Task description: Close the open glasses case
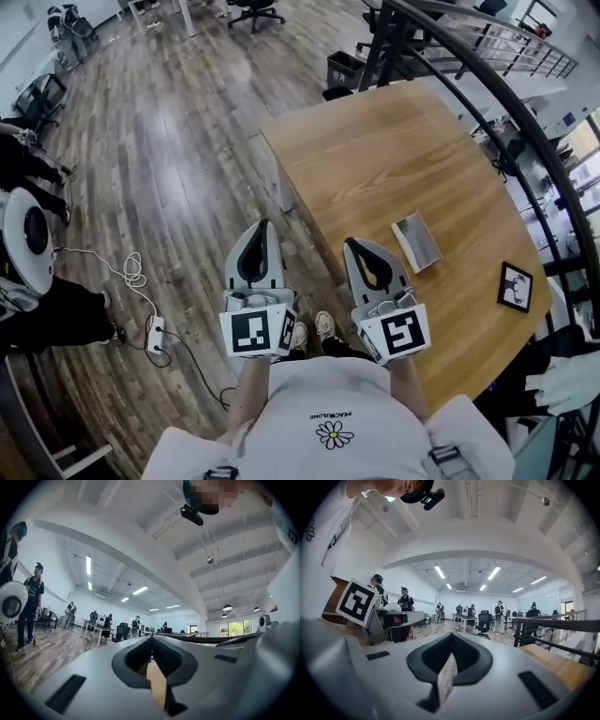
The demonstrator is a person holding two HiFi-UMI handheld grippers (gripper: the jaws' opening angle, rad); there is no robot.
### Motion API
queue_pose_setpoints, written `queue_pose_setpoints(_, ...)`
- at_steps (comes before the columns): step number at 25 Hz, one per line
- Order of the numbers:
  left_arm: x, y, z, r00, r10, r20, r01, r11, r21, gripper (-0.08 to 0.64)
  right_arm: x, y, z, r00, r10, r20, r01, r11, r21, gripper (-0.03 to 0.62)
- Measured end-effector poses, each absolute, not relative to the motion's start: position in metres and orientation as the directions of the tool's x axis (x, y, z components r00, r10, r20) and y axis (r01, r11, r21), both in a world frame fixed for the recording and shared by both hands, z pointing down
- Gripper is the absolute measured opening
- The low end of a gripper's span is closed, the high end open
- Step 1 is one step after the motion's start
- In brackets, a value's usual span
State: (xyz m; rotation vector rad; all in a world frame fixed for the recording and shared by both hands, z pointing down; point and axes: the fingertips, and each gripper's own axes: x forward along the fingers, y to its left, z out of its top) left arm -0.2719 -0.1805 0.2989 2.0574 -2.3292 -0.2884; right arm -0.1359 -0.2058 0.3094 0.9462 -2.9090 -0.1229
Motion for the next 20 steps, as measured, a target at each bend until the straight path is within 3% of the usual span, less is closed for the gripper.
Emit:
queue_pose_setpoints(13, -0.226, -0.213, 0.281, 0.034, -0.987, -0.156, -0.995, -0.048, 0.083, 0.017, -0.097, -0.231, 0.310, -0.703, -0.710, 0.036, -0.703, 0.702, 0.111, 0.015)
queue_pose_setpoints(18, -0.203, -0.220, 0.280, 0.110, -0.978, -0.174, -0.991, -0.123, 0.061, 0.017, -0.051, -0.259, 0.321, -0.639, -0.766, 0.069, -0.761, 0.643, 0.084, 0.070)
queue_pose_setpoints(20, -0.196, -0.222, 0.280, 0.132, -0.975, -0.181, -0.988, -0.143, 0.050, 0.017, -0.035, -0.273, 0.337, -0.621, -0.775, 0.115, -0.773, 0.630, 0.071, 0.132)
